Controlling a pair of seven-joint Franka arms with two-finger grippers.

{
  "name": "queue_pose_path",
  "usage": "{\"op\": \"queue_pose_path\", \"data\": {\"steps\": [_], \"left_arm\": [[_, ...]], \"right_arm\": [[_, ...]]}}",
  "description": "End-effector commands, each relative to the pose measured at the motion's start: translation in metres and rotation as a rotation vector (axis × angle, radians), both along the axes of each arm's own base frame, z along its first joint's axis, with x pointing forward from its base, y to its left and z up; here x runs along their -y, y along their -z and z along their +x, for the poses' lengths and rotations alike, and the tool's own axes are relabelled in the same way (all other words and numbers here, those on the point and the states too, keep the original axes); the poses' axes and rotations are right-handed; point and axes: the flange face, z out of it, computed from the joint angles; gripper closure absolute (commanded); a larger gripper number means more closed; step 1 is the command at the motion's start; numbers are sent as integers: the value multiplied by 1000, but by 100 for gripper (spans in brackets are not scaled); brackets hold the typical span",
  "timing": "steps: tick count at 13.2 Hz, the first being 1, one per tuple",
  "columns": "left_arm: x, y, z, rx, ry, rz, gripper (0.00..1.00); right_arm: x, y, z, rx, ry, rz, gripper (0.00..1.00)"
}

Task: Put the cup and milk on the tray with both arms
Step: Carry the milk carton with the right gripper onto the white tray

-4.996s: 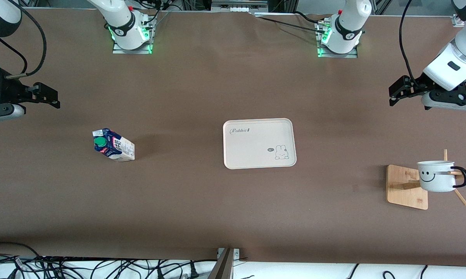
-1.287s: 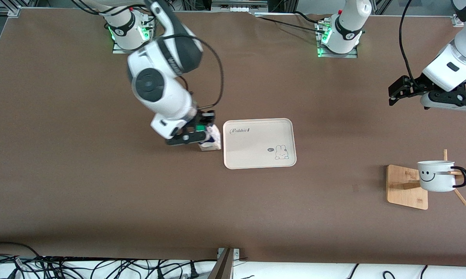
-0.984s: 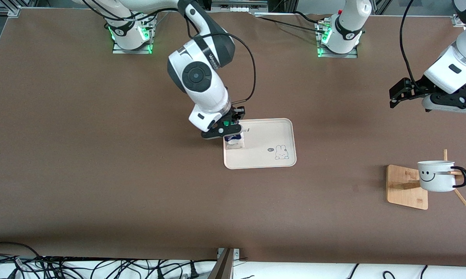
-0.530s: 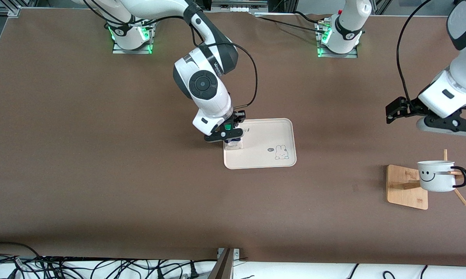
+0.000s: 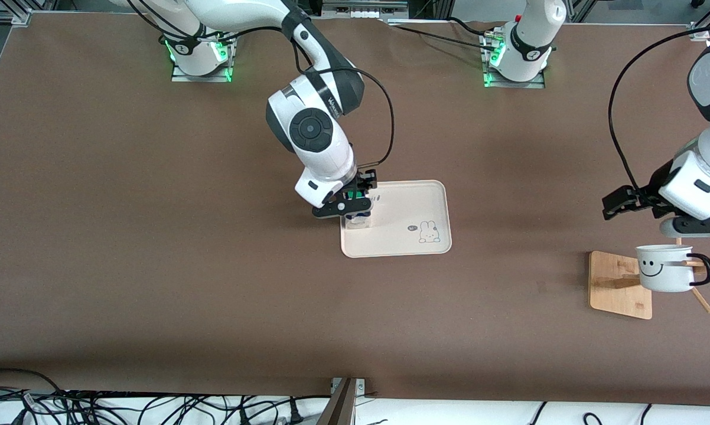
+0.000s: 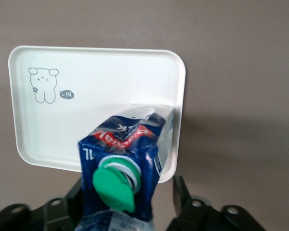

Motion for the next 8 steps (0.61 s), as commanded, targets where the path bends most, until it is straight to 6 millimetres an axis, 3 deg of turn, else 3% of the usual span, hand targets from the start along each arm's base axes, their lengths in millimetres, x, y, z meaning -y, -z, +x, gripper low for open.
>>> {"op": "queue_pose_path", "data": {"steps": [1,3,5,8], "left_arm": [[-7,10,1,93,-95,-8,0],[-14,20,-2,169,-104,-12,0],[-21,32,-13,242,-97,-4,0],[-27,50,-26,349,-101,-8,0]], "right_arm": [[7,-42,6,37,32,18,0],[32,-73,15,44,57,9,0],[69,-108,28,47,87,-7,0],[166,-145,63,26,91,-34,0]]}}
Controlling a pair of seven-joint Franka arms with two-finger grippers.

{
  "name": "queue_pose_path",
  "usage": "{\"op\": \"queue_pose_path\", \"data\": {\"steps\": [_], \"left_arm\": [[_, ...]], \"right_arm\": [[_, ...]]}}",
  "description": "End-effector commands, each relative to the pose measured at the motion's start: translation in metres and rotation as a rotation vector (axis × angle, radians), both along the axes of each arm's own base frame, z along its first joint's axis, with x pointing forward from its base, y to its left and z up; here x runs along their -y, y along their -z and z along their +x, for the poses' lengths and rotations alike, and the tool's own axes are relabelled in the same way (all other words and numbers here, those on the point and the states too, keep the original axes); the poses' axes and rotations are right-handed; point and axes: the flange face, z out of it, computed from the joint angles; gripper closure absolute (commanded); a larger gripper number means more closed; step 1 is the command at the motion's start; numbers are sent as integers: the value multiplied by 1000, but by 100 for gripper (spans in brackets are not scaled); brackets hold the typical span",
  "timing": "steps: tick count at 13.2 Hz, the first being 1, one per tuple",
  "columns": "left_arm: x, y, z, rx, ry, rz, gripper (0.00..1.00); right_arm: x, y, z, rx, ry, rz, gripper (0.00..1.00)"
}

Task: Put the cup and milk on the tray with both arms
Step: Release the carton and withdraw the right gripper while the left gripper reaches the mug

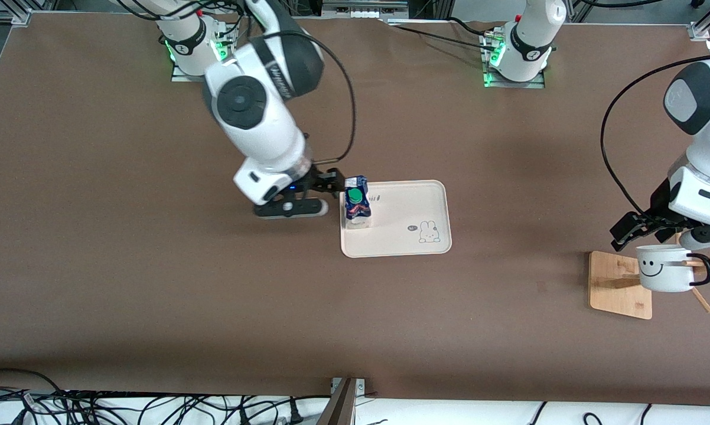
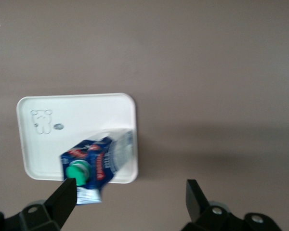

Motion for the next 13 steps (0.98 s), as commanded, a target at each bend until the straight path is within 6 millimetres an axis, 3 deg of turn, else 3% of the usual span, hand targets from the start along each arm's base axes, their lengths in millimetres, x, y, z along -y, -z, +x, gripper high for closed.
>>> {"op": "queue_pose_path", "data": {"steps": [1,4,7,10,13], "left_arm": [[-14,10,-25,85,-20,11,0],[-33,36,-35,160,-55,12,0],[-40,51,-39,273,-77,3,0],[-47,66,-31,304,-141,-41,0],[-56,85,-30,281,-250,-131,0]], "right_arm": [[96,-29,22,-56,-5,-26,0],[198,-65,18,-80,-23,-16,0],[263,-88,-13,-85,16,6,0],[293,-111,-39,-75,2,-58,0],[301,-118,-44,-73,-18,-95,0]]}}
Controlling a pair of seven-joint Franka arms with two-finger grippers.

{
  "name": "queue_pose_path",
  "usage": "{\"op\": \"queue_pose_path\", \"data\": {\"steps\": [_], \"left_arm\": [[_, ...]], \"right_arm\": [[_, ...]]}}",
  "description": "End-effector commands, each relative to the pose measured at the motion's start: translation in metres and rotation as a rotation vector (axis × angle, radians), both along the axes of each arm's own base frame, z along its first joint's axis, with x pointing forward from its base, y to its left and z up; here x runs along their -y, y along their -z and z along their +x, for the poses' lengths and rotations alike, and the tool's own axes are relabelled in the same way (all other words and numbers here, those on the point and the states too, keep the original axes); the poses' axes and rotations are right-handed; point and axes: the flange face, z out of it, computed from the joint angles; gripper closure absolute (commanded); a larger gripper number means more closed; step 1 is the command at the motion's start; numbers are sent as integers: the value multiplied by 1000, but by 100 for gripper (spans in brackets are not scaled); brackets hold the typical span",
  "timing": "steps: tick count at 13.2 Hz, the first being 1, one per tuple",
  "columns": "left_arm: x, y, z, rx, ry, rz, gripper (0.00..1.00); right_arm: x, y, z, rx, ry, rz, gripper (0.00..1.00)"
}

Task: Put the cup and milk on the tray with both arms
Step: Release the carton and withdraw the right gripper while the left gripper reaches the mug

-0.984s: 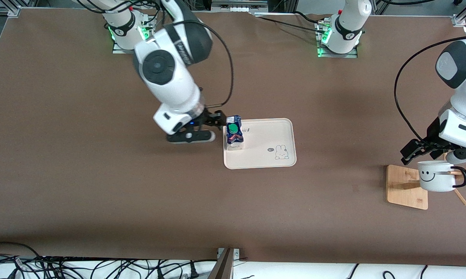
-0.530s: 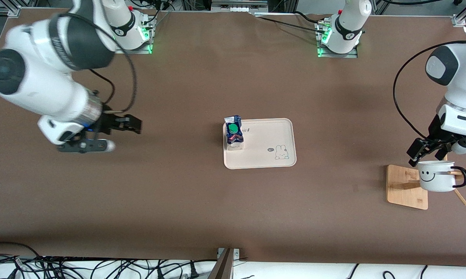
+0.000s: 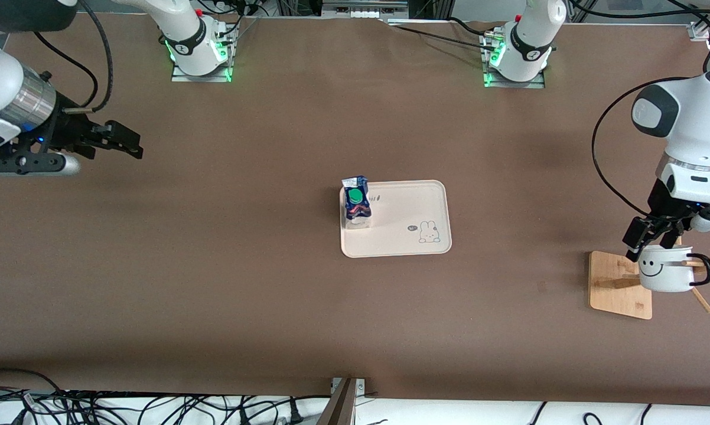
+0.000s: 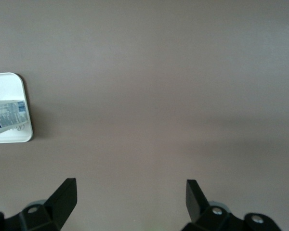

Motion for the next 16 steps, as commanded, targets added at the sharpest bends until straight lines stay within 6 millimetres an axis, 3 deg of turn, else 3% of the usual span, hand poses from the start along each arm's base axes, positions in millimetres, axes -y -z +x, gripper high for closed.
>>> {"op": "queue_pose_path", "data": {"steps": [1,2,3,4,5,8,12,16], "left_arm": [[-6,10,2,10,-72,-76,0],[-7,12,2,7,-83,-88,6],[-7,9,4,14,-80,-86,21],[-5,7,8,20,-74,-84,23],[-6,8,10,20,-73,-83,31],[-6,6,14,27,-69,-79,38],[-6,5,14,28,-67,-77,70],[-5,4,15,27,-65,-78,92]], "right_arm": [[11,1,-7,-6,-33,-11,0],[14,2,-7,-7,-54,-7,0],[23,1,-6,-7,-56,-3,0],[27,1,-5,-5,-66,2,0],[33,0,-6,-3,-63,5,0],[48,-3,-6,3,-76,2,0],[64,3,-11,-11,-76,-23,0],[65,8,-8,8,-78,-41,0]]}}
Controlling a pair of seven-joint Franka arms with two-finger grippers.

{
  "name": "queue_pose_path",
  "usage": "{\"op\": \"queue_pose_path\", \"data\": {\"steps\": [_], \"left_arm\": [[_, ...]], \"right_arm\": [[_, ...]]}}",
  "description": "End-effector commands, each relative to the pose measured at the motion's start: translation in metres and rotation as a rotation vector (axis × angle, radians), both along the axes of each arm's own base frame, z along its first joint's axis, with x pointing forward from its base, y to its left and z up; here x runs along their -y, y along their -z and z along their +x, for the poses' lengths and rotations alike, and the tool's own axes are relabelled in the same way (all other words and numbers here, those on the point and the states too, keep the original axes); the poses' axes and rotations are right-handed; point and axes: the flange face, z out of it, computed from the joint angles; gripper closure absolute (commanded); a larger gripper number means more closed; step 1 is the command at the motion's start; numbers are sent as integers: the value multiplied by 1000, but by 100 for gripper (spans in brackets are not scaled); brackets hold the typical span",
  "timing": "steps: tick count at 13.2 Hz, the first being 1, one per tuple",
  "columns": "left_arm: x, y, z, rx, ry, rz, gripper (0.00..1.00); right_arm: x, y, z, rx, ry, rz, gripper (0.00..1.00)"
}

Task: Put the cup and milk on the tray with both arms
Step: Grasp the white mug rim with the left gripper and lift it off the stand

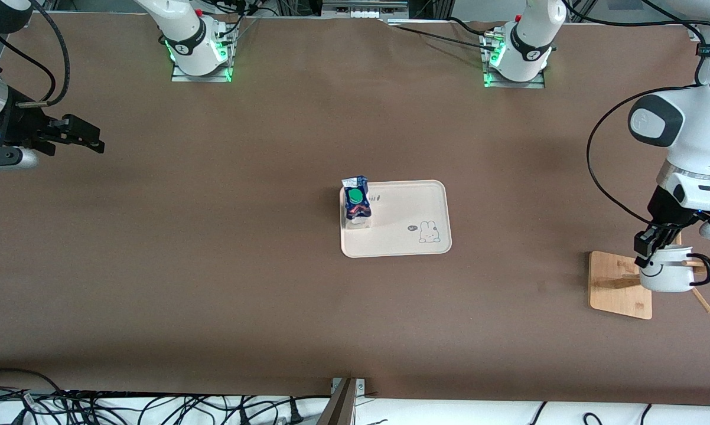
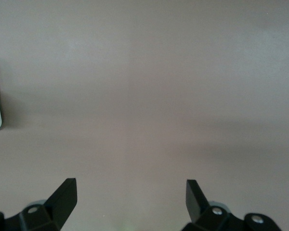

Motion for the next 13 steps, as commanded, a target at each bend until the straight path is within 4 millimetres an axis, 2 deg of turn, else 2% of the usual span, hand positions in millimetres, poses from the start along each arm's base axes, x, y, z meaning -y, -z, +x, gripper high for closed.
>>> {"op": "queue_pose_path", "data": {"steps": [1,3,6,8,13], "left_arm": [[1,-5,6,14,-2,-8,94],[3,-5,6,15,1,-8,100],[7,-11,6,12,15,-6,100],[19,-21,4,9,46,-6,100],[47,-52,-2,4,106,-14,100]], "right_arm": [[1,-5,-6,22,-19,-16,0],[3,-5,-6,24,-16,-16,0],[4,-15,3,45,-10,-20,0],[5,-21,3,56,-9,-20,0],[9,-13,7,48,-2,-15,0]]}}
